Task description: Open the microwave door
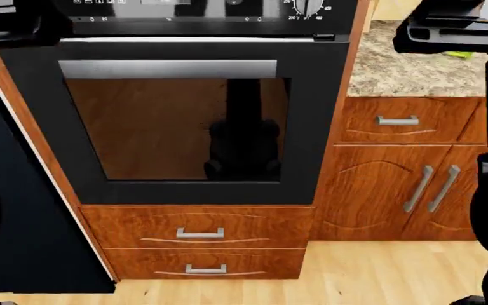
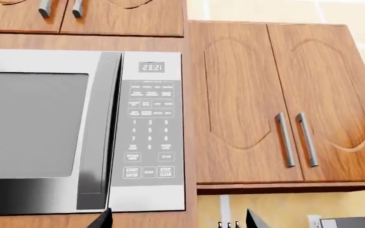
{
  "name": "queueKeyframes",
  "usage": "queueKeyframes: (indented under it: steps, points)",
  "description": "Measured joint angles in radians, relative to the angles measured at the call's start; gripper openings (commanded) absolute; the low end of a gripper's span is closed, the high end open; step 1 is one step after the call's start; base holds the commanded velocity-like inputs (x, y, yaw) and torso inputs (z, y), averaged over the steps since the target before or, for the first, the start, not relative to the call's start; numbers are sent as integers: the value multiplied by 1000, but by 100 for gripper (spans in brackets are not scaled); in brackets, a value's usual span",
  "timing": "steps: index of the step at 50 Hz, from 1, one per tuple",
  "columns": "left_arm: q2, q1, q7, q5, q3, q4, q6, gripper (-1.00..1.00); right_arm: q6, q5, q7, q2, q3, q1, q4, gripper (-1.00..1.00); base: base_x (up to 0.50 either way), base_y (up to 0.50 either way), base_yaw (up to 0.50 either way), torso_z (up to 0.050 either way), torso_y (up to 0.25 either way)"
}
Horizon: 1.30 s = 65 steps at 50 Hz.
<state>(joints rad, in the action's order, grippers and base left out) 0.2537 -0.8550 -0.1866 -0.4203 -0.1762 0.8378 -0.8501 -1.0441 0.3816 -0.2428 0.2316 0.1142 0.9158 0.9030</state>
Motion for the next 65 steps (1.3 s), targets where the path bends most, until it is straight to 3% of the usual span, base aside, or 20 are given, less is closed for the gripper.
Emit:
queueKeyframes:
  steps: [12, 39, 65]
  points:
    - [30, -106, -27, -74, -46, 90, -120, 100, -129, 208, -131, 59, 58, 125, 98, 100, 110, 0, 0, 20, 0]
    - [60, -152, -79, -94, -40, 113, -158, 100, -106, 350, -248, 116, 66, 112, 109, 100, 448, 0, 0, 0, 0]
    - [83, -179, -115, -116, -16, 124, -177, 100, -87, 442, -301, 127, 107, 95, 100, 100, 0, -491, 0, 0, 0]
